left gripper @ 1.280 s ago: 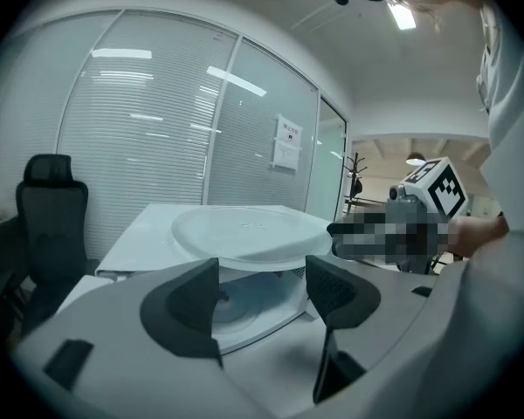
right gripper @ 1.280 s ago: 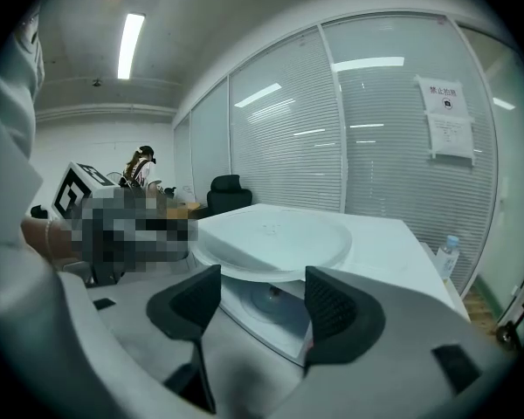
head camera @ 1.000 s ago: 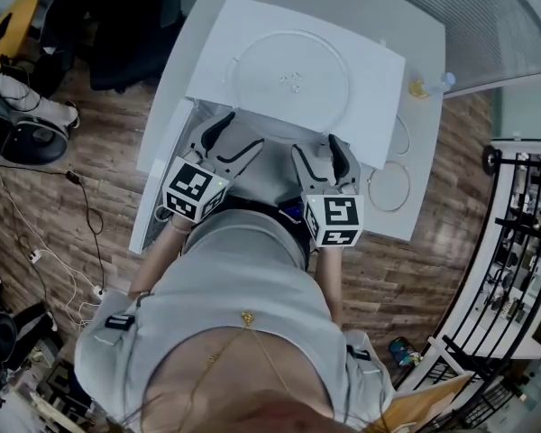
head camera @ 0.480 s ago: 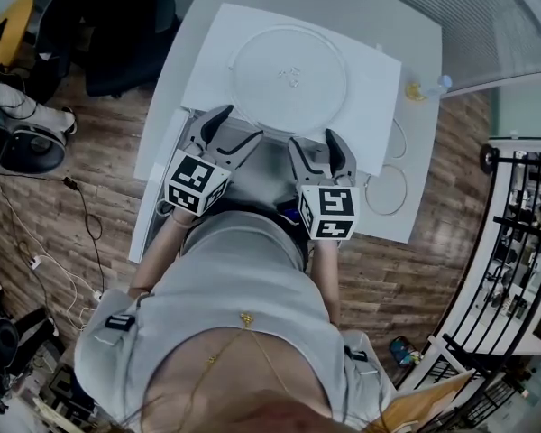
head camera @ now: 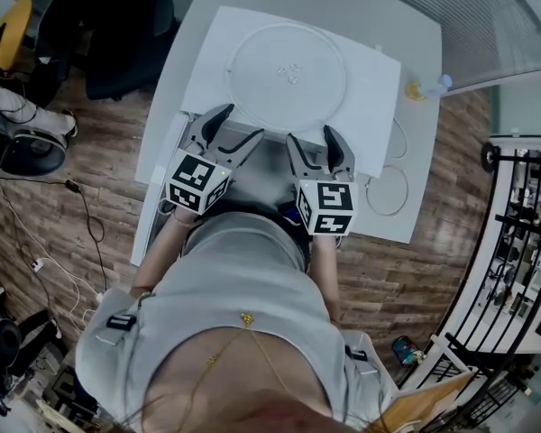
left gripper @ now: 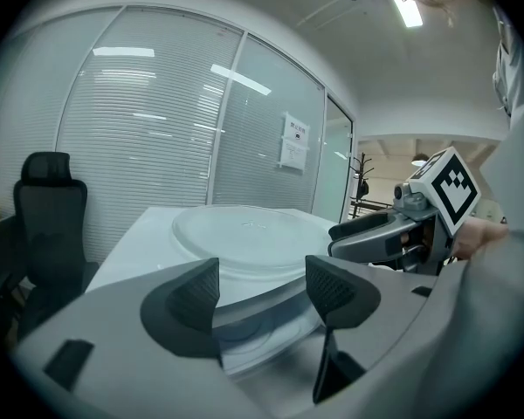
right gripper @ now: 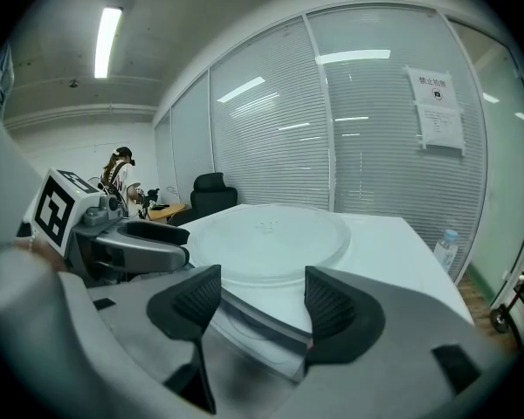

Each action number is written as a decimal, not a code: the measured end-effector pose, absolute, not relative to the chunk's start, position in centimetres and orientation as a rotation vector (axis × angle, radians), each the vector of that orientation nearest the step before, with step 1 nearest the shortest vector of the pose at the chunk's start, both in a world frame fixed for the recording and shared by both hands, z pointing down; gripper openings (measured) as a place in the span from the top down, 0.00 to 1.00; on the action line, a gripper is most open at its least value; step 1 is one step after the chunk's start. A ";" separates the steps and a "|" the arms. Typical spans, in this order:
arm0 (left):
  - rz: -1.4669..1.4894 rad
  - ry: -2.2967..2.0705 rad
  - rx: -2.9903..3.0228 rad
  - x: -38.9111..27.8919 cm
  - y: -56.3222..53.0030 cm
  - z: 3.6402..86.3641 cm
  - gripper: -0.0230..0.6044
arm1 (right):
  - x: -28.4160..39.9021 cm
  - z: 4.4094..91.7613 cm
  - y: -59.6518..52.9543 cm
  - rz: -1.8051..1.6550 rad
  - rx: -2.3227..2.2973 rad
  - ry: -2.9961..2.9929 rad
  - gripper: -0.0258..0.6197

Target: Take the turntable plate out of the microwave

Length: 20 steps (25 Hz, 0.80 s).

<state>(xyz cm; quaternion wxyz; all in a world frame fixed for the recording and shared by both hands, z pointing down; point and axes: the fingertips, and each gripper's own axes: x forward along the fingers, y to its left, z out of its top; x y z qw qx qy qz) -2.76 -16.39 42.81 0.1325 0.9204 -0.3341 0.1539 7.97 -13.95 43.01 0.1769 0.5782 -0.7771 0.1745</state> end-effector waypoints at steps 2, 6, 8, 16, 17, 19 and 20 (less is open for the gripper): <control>0.439 -0.970 2.670 -2.8 -16.4 42.8 0.46 | 8.0 43.0 -14.0 0.495 1.639 -2.203 0.52; 0.418 -0.950 2.661 -2.8 -16.2 42.7 0.46 | 8.0 42.9 -13.8 0.498 1.647 -2.219 0.52; 0.419 -0.937 2.661 -2.8 -16.0 42.7 0.46 | 8.1 42.8 -13.6 0.506 1.647 -2.233 0.52; 0.372 -0.939 2.665 -2.8 -15.4 41.9 0.46 | 8.0 42.0 -12.9 0.462 1.631 -2.266 0.52; 0.365 -0.943 2.666 -2.8 -15.3 41.8 0.46 | 8.0 42.0 -12.8 0.460 1.629 -2.268 0.52; 0.351 -0.939 2.661 -2.7 -15.1 41.6 0.46 | 8.0 41.9 -12.7 0.458 1.626 -2.276 0.52; 0.345 -0.934 2.657 -2.6 -15.0 41.6 0.46 | 7.9 41.9 -12.7 0.456 1.624 -2.281 0.52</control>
